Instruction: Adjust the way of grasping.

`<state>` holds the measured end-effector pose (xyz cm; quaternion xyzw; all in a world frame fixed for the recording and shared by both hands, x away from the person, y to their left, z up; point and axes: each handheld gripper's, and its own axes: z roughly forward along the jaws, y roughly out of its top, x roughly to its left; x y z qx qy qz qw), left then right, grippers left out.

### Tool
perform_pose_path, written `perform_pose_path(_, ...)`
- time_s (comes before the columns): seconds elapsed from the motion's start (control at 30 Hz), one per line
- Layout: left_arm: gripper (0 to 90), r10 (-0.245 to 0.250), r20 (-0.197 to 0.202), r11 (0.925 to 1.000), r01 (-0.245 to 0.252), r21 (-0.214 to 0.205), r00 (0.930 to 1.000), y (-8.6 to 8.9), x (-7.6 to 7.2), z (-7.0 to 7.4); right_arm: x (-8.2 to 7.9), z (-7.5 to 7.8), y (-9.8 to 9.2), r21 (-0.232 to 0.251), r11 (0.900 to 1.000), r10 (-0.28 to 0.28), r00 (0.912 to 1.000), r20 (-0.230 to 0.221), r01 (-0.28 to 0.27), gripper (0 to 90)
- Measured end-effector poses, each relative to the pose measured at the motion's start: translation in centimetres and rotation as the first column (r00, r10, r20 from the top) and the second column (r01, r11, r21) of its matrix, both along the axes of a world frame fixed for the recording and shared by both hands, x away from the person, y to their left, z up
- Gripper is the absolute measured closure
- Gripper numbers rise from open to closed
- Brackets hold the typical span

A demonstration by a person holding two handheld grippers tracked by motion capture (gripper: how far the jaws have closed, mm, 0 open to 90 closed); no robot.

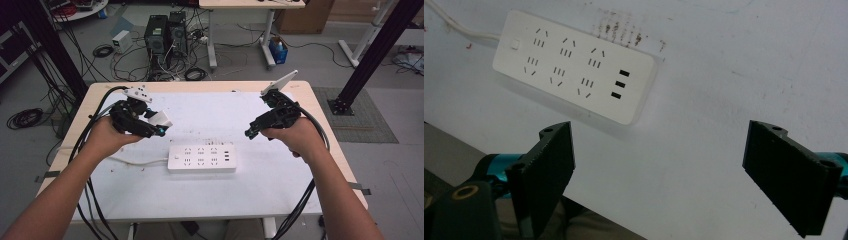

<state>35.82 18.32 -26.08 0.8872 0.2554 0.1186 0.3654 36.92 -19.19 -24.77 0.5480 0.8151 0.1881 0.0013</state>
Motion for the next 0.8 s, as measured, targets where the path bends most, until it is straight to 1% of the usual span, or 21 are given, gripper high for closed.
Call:
perform_pose_path(0.1, 42.6, -0.024, 0.014, 0.9991, 0.025, -0.035, 0.9996, 0.0, -0.2, 0.0, 0.1, 0.0, 0.4, 0.002, 1.0000, 0.005, 1.0000, -0.001, -0.005, 12.7)
perform_pose_path(0.17, 42.6, -0.040, 0.020, 0.9968, 0.041, -0.069, 0.9990, -0.1, -0.5, 0.0, 0.2, -0.1, 0.6, 0.003, 1.0000, 0.007, 1.0000, -0.003, -0.007, 12.7)
perform_pose_path(0.23, 42.6, -0.056, 0.034, 0.9953, 0.059, -0.077, 0.9978, -0.1, -0.6, 0.0, 0.2, -0.2, 0.7, 0.007, 0.9999, 0.010, 0.9999, -0.003, -0.010, 12.7)
perform_pose_path(0.3, 42.6, -0.056, 0.034, 0.9953, 0.059, -0.077, 0.9978, -0.1, -0.6, 0.0, 0.3, -0.2, 0.7, 0.010, 0.9999, 0.010, 0.9999, -0.005, -0.010, 12.7)
perform_pose_path(0.33, 42.6, -0.078, 0.048, 0.9919, 0.083, -0.096, 0.9957, -0.2, -0.8, -0.2, 0.3, -0.2, 0.7, 0.012, 0.9999, 0.009, 0.9999, -0.007, -0.009, 12.8)
perform_pose_path(0.37, 42.6, -0.078, 0.048, 0.9919, 0.083, -0.096, 0.9957, -0.2, -0.8, -0.2, 0.3, -0.2, 0.7, 0.012, 0.9999, 0.009, 0.9999, -0.007, -0.009, 12.8)
perform_pose_path(0.4, 42.6, -0.101, 0.054, 0.9879, 0.107, -0.113, 0.9934, -0.3, -0.9, -0.3, 0.3, -0.2, 0.7, 0.013, 0.9999, 0.007, 0.9999, -0.010, -0.007, 12.7)
perform_pose_path(0.43, 42.6, -0.103, 0.059, 0.9865, 0.109, -0.122, 0.9929, -0.3, -1.1, -0.4, 0.3, -0.3, 0.7, 0.016, 0.9998, 0.008, 0.9999, -0.008, -0.008, 12.7)
perform_pose_path(0.47, 42.6, -0.103, 0.059, 0.9865, 0.109, -0.122, 0.9929, -0.3, -1.1, -0.4, 0.3, -0.3, 0.7, 0.016, 0.9998, 0.008, 0.9999, -0.008, -0.008, 12.7)
perform_pose_path(0.5, 42.6, -0.130, 0.064, 0.9801, 0.138, -0.143, 0.9895, -0.3, -1.1, -0.4, 0.3, -0.3, 0.7, 0.021, 0.9998, 0.005, 0.9999, -0.010, -0.005, 12.7)
perform_pose_path(0.53, 42.6, -0.134, 0.069, 0.9769, 0.143, -0.158, 0.9886, -0.4, -1.2, -0.5, 0.4, -0.3, 0.7, 0.022, 0.9997, 0.003, 1.0000, -0.009, -0.003, 12.7)
perform_pose_path(0.6, 42.6, -0.134, 0.069, 0.9769, 0.143, -0.158, 0.9886, -0.4, -1.2, -0.5, 0.4, -0.4, 0.7, 0.027, 0.9996, 0.002, 0.9999, -0.010, -0.002, 12.7)
perform_pose_path(0.63, 42.6, -0.150, 0.080, 0.9718, 0.162, -0.171, 0.9854, -0.5, -1.3, -0.5, 0.4, -0.4, 0.7, 0.027, 0.9996, 0.002, 0.9999, -0.010, -0.002, 12.7)
perform_pose_path(0.67, 42.6, -0.165, 0.093, 0.9667, 0.180, -0.182, 0.9819, -0.5, -1.4, -0.5, 0.4, -0.4, 0.7, 0.043, 0.9991, 0.000, 0.9999, -0.014, 0.000, 12.7)
perform_pose_path(0.7, 42.6, -0.168, 0.093, 0.9645, 0.183, -0.191, 0.9815, -0.5, -1.4, -0.6, 0.4, -0.4, 0.7, 0.045, 0.9990, 0.005, 0.9999, -0.016, -0.005, 12.8)
perform_pose_path(0.73, 42.6, -0.174, 0.100, 0.9607, 0.191, -0.201, 0.9796, -0.5, -1.4, -0.6, 0.4, -0.4, 0.8, 0.046, 0.9989, 0.007, 0.9999, -0.015, -0.006, 12.8)
perform_pose_path(0.77, 42.6, -0.175, 0.100, 0.9573, 0.193, -0.215, 0.9794, -0.5, -1.5, -0.7, 0.4, -0.4, 0.8, 0.051, 0.9987, 0.006, 0.9998, -0.017, -0.005, 12.7)
perform_pose_path(0.8, 42.6, -0.184, 0.107, 0.9552, 0.203, -0.215, 0.9771, -0.4, -1.5, -0.7, 0.4, -0.4, 0.8, 0.056, 0.9984, 0.005, 0.9998, -0.017, -0.004, 12.8)
